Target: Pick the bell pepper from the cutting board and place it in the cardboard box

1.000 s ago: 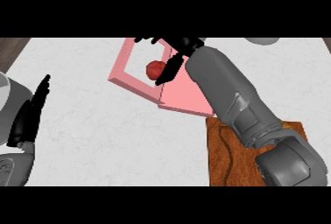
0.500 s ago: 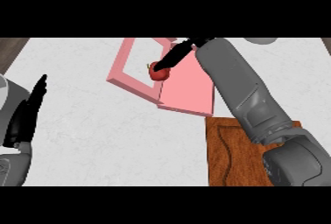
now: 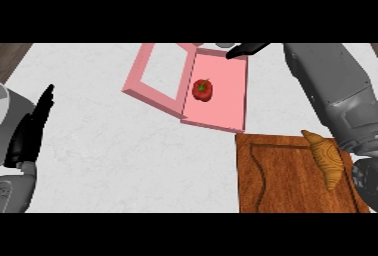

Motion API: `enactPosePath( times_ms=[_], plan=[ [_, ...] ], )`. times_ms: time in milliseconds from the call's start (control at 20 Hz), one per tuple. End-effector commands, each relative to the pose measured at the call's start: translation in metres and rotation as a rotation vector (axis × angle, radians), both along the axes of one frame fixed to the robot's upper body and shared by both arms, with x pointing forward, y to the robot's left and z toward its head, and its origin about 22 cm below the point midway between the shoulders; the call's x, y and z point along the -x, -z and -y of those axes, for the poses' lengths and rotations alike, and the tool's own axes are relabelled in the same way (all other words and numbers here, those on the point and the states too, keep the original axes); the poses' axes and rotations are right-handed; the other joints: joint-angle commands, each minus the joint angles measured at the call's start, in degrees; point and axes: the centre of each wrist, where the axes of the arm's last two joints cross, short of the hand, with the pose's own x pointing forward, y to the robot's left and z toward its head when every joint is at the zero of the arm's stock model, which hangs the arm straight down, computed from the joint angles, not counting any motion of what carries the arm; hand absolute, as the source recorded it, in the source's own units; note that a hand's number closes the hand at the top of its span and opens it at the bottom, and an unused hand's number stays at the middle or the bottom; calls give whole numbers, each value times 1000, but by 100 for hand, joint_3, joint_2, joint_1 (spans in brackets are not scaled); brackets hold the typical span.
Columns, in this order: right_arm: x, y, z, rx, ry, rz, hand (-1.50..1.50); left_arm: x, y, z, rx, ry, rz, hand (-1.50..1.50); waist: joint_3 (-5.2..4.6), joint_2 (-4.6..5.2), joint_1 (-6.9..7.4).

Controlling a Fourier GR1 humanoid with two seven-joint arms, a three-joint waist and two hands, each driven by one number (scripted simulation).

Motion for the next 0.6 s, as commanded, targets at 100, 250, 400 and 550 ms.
enactPosePath(
  times_ms=[100,250,400,550],
  plan=[
    [6,-11,86,-12,81,-12,-150,3,4,2,4,9,7,0,7,45,69],
    [13,-15,119,1,97,-9,-150,-6,-5,8,-5,26,10,0,16,82,82],
    [18,-12,137,26,84,8,-150,-3,5,0,-2,3,8,0,12,127,118],
    [23,-25,156,63,98,12,-150,-10,-9,11,-4,39,41,0,24,142,214]
  ],
)
